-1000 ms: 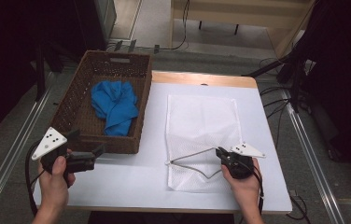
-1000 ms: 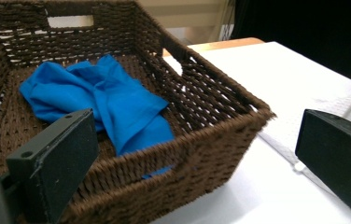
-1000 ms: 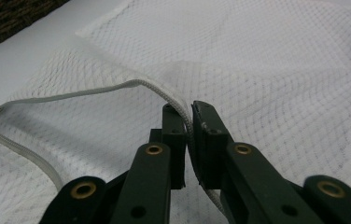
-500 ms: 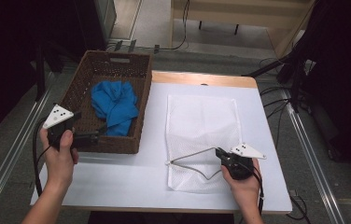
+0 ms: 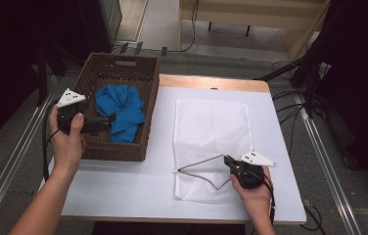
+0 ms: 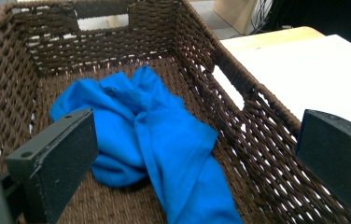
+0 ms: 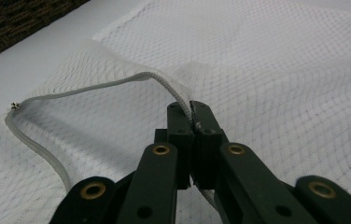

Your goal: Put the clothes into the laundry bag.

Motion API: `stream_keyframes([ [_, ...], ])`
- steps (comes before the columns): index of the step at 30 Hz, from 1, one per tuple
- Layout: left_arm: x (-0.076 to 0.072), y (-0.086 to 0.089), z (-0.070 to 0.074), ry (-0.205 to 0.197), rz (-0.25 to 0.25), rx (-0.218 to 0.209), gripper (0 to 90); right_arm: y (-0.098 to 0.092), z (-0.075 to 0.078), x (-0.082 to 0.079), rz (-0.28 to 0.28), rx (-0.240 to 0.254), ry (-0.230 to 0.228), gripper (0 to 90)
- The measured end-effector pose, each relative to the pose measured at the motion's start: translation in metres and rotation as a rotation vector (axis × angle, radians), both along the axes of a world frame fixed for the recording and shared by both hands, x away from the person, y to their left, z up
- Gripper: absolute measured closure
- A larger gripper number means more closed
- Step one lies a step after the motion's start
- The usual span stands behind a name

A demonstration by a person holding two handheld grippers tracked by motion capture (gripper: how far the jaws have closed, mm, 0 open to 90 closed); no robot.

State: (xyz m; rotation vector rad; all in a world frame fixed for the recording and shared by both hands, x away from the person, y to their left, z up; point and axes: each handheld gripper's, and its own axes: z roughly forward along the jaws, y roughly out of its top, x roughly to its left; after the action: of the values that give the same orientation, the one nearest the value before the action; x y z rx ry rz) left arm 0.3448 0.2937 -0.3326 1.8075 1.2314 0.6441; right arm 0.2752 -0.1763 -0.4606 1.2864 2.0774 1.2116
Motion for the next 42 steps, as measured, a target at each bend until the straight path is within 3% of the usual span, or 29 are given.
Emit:
stream_keyframes([
  [3,0.013,-0.001,-0.001,0.018,0.017,0.014,0.0,0.0,0.0,0.0,-0.002,-0.001,0.001,89.0],
  [7,0.03,-0.001,-0.003,0.036,0.055,0.0,0.0,0.001,-0.001,0.001,0.002,0.0,0.002,89.0],
  [8,0.04,-0.002,-0.003,0.042,0.075,-0.009,0.0,0.002,-0.001,0.0,0.0,-0.001,0.003,89.0],
  [13,0.062,-0.002,-0.007,0.084,0.089,-0.02,0.0,0.002,-0.001,0.0,0.008,-0.005,-0.002,89.1],
  [16,0.08,-0.004,-0.012,0.123,0.104,-0.017,0.0,0.001,-0.002,0.0,0.008,-0.005,-0.001,89.0],
  [18,0.09,-0.002,-0.018,0.15,0.095,-0.06,0.0,0.001,-0.002,0.0,0.009,-0.004,-0.003,89.0],
  [22,0.105,0.0,-0.033,0.211,0.135,-0.028,0.0,0.001,-0.001,-0.001,0.01,-0.001,-0.005,88.5],
  [31,0.126,0.01,-0.06,0.328,0.236,-0.034,0.0,0.001,-0.002,0.0,0.017,-0.006,-0.006,88.4],
  [32,0.128,0.01,-0.062,0.335,0.259,-0.031,2.3,0.001,-0.002,0.0,0.017,-0.005,-0.005,88.5],
  [33,0.129,0.01,-0.064,0.337,0.283,-0.023,10.7,0.002,-0.003,0.0,0.018,-0.008,-0.002,88.4],
  [34,0.133,0.009,-0.069,0.363,0.329,-0.011,14.2,0.002,-0.003,0.0,0.018,-0.008,0.001,88.4],
  [35,0.133,0.009,-0.069,0.363,0.329,-0.011,14.0,0.002,-0.003,0.0,0.018,-0.008,0.001,88.4],
  [37,0.137,0.008,-0.074,0.406,0.334,-0.026,14.0,0.003,-0.004,0.0,0.023,-0.011,-0.001,88.4],
  [38,0.141,0.009,-0.08,0.462,0.346,-0.036,13.8,0.003,-0.004,0.0,0.027,-0.011,-0.001,88.4],
  [40,0.143,0.007,-0.084,0.504,0.363,-0.037,13.9,0.004,-0.004,0.0,0.027,-0.013,0.002,88.4],
  [42,0.144,0.007,-0.085,0.514,0.36,-0.038,13.7,0.004,-0.005,0.0,0.028,-0.014,0.002,88.4],
])
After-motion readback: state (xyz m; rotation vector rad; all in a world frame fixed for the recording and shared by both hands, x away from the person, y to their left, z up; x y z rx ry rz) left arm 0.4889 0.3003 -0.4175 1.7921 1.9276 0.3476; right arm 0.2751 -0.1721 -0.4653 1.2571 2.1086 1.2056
